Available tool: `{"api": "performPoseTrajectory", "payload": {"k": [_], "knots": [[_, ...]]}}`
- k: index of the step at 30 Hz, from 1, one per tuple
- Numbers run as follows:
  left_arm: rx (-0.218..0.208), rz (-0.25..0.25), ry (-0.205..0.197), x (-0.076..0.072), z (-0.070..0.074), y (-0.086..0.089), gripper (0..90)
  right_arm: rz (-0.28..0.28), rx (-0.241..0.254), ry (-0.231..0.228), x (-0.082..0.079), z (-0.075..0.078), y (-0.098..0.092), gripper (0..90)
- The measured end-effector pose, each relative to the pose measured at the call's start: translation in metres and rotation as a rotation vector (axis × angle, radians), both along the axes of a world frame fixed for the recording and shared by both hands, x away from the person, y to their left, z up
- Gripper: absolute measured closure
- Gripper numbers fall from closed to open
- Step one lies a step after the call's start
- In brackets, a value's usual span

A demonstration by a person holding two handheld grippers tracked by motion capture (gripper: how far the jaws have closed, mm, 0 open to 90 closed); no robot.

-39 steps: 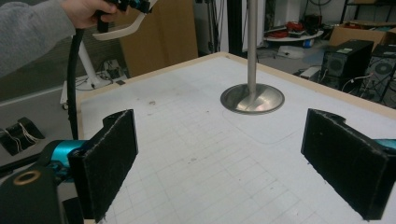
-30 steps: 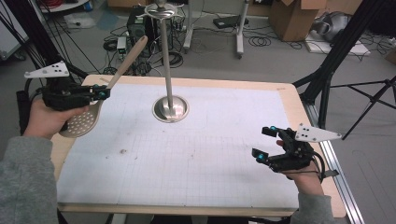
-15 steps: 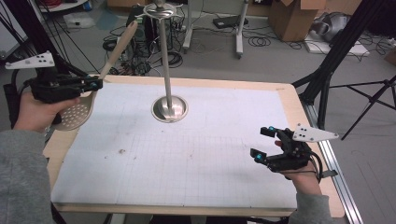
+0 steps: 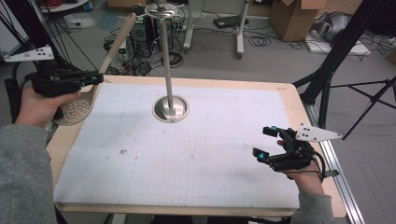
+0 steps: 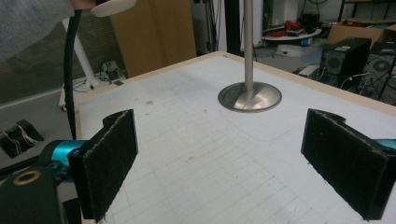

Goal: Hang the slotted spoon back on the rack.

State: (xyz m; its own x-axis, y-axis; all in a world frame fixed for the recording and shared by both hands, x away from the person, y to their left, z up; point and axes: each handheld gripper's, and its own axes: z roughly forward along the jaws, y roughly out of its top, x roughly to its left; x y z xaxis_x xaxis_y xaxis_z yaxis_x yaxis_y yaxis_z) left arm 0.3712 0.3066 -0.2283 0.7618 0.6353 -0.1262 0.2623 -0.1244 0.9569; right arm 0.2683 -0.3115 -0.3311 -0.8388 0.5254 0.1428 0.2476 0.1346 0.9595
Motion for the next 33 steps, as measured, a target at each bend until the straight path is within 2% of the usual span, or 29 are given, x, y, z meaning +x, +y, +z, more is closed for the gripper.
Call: {"api": "performPoseTrajectory", "payload": {"k": [13,26,33], "knots": [[-0.022,0.008,0.002,0.007,-0.002,-0.003,77.9,-0.008,0.016,-0.001,-0.001,0.001,-0.003,9.7],[-0.005,-0.016,0.012,0.011,-0.006,-0.013,77.9,-0.011,0.012,-0.012,-0.001,0.002,-0.005,9.7],[0.0,-0.023,0.016,0.012,-0.008,-0.02,77.9,-0.012,0.01,-0.003,-0.001,0.001,-0.005,9.7]]}}
